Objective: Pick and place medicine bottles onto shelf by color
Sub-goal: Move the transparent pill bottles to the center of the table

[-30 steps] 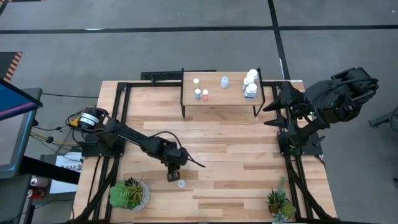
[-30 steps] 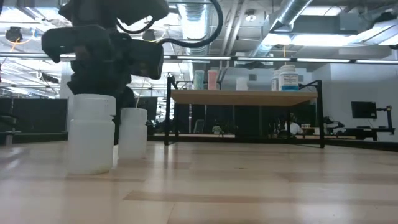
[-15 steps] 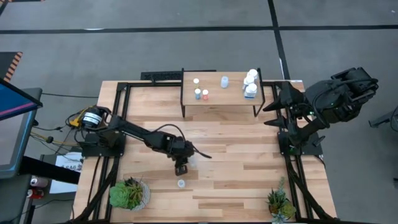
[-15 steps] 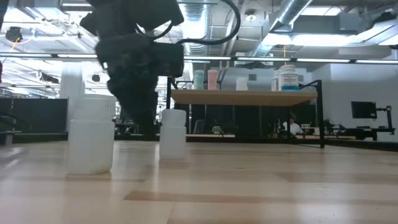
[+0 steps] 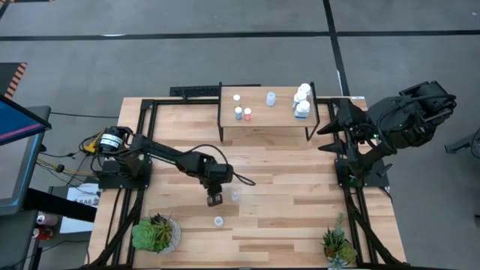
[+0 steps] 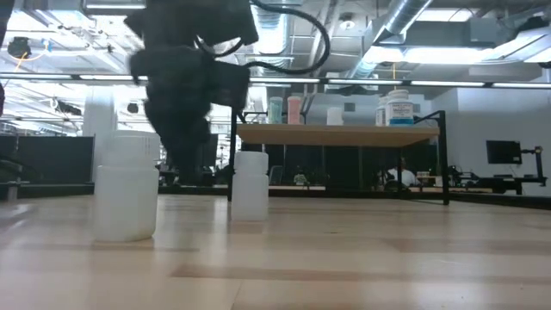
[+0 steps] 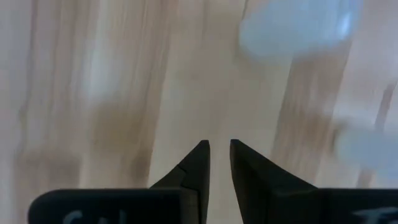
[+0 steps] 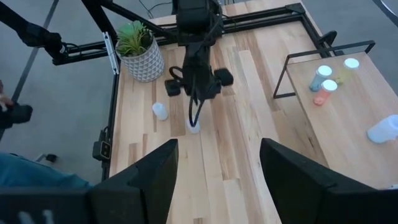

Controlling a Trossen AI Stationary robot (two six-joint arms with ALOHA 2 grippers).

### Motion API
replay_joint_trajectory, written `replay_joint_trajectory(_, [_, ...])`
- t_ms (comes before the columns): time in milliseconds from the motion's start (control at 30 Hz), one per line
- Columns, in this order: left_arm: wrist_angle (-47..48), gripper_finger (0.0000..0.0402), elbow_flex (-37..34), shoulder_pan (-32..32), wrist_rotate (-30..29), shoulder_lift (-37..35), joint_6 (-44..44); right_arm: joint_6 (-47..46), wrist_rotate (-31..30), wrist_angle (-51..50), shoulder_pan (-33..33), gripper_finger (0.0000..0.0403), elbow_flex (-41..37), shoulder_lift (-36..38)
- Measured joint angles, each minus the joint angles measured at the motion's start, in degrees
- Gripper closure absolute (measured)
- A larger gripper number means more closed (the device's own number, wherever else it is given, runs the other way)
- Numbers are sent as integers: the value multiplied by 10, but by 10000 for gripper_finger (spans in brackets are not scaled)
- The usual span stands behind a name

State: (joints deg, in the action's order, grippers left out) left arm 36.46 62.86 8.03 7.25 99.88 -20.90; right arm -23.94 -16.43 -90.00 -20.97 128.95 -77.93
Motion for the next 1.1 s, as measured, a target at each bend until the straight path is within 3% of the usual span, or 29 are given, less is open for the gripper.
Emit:
replay_joint_trajectory(133, [120, 354, 48, 29, 11, -6, 0, 3, 0, 0, 0, 154, 0, 0])
replay_joint_trajectory(267, [116, 354, 58, 92, 56, -6, -28, 5, 0, 0, 0, 154, 0, 0])
replay_joint_trajectory(567, [50, 354, 56, 186, 50, 29, -155, 43, 16, 0, 0, 154, 0, 0])
replay_joint_trajectory(800, [23, 378, 86, 203, 51, 90, -215, 50, 16, 0, 0, 154, 0, 0])
replay_joint_trajectory(1100, [-14, 398, 90, 189, 6, 91, -233, 52, 46, 0, 0, 154, 0, 0])
